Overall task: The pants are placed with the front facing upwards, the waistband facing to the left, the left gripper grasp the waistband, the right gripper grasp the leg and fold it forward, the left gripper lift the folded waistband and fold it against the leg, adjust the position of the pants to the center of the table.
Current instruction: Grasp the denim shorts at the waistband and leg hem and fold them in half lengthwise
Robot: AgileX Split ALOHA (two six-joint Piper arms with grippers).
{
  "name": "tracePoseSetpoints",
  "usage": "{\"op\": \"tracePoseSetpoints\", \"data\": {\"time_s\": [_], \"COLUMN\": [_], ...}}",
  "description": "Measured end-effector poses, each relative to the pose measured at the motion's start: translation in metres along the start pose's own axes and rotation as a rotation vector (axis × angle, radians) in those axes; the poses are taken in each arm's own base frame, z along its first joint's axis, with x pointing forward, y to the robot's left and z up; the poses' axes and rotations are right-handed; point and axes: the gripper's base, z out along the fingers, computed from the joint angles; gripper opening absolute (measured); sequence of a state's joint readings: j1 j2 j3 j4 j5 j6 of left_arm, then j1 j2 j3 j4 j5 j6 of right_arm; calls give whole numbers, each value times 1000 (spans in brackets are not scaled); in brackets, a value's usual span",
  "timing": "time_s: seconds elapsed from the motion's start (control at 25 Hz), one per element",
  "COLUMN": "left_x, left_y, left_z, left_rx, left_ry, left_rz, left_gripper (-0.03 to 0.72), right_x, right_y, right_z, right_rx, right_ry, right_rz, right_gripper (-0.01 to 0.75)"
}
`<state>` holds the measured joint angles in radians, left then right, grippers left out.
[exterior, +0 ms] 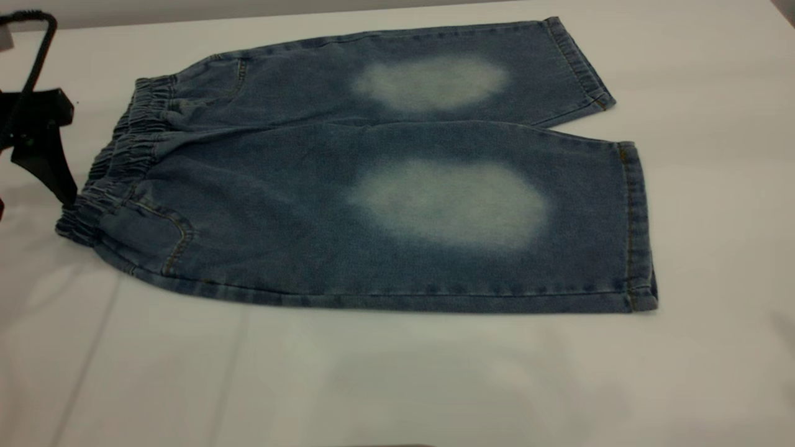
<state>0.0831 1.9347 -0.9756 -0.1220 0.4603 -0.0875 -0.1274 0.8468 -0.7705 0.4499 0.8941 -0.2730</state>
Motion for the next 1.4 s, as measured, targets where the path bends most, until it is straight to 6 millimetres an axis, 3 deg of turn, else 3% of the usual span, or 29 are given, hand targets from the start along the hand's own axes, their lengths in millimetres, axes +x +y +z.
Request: {"op": "tracePoseSetpoints", "data": {"time_s": [0.32,0.76,0.88,1.16,1.28,1.4], "left_x": [-4,-7,-8,-11,-14,-20], "left_y": [2,2,1,0,-1,-3], "left_z": [28,48,48,48,46,40], "left_rx": [-11,-9,-3,3,4,6], "left_ry": [18,44,39,4,-2,-8], "left_rz": [0,-21,-35,-34,-30,-7], "left_gripper": [519,501,427,59,42,40], "right_x": [0,-1,-1,0,-1,-15], "right_y": [0,0,0,0,2,3], "right_z": [0,0,0,0,-2,-4], "right_rx": [0,1,2,-1,-9,-13], "right_ry": [-1,-8,-10,1,22,16], "right_rz": [0,0,0,-5,-27,-46], "right_gripper": [438,438,438,438,438,438]}}
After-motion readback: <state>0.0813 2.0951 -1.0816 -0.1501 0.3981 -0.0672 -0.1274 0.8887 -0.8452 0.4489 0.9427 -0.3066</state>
